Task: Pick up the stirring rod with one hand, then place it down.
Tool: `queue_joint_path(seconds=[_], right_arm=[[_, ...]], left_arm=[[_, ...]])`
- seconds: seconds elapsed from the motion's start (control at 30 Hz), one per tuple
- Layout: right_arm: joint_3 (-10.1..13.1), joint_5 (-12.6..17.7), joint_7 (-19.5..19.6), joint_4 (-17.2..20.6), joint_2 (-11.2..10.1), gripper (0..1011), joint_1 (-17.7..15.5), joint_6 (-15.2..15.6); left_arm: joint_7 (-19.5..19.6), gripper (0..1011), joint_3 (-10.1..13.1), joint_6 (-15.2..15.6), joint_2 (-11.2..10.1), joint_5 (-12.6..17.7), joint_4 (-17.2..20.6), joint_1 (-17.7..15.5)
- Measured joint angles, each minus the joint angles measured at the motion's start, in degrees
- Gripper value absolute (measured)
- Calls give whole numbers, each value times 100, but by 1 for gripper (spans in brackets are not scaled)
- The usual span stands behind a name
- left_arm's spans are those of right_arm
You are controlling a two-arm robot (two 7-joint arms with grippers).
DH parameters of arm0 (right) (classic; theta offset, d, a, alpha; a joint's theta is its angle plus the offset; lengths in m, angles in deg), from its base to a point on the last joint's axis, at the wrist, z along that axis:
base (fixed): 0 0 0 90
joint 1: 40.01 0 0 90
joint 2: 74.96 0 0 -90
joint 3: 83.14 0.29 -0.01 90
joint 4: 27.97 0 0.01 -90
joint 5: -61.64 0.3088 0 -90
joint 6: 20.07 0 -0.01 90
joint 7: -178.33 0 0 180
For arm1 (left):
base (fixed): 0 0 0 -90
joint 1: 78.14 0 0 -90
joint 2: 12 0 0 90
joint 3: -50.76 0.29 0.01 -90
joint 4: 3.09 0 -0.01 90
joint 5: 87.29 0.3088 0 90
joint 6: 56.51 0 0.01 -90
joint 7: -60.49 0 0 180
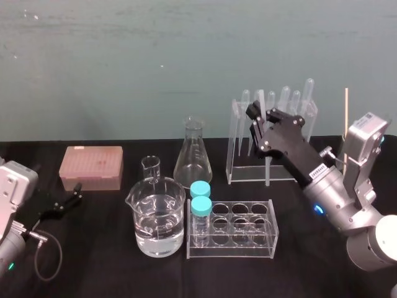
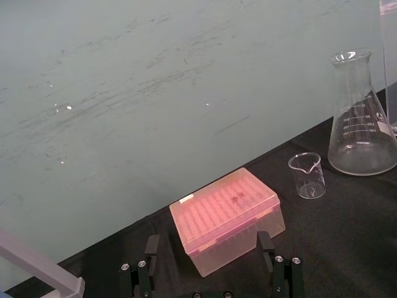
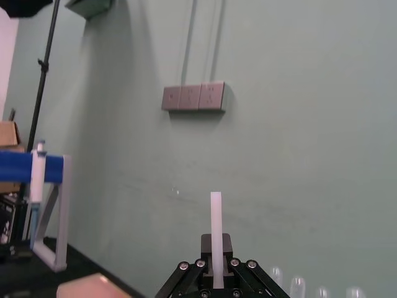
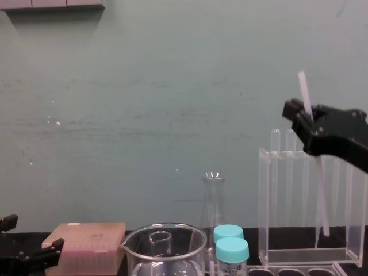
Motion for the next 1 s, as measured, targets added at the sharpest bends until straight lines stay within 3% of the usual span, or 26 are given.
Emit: queue_joint_path(seconds=[0.2, 1.0], right_arm=[[118, -134, 35, -26, 11, 58, -83, 2], [89, -112, 21, -36, 8, 57, -77, -5]], left_arm=[[0, 1000, 0, 0, 0, 0, 0, 0], [0, 1000, 0, 0, 0, 0, 0, 0]])
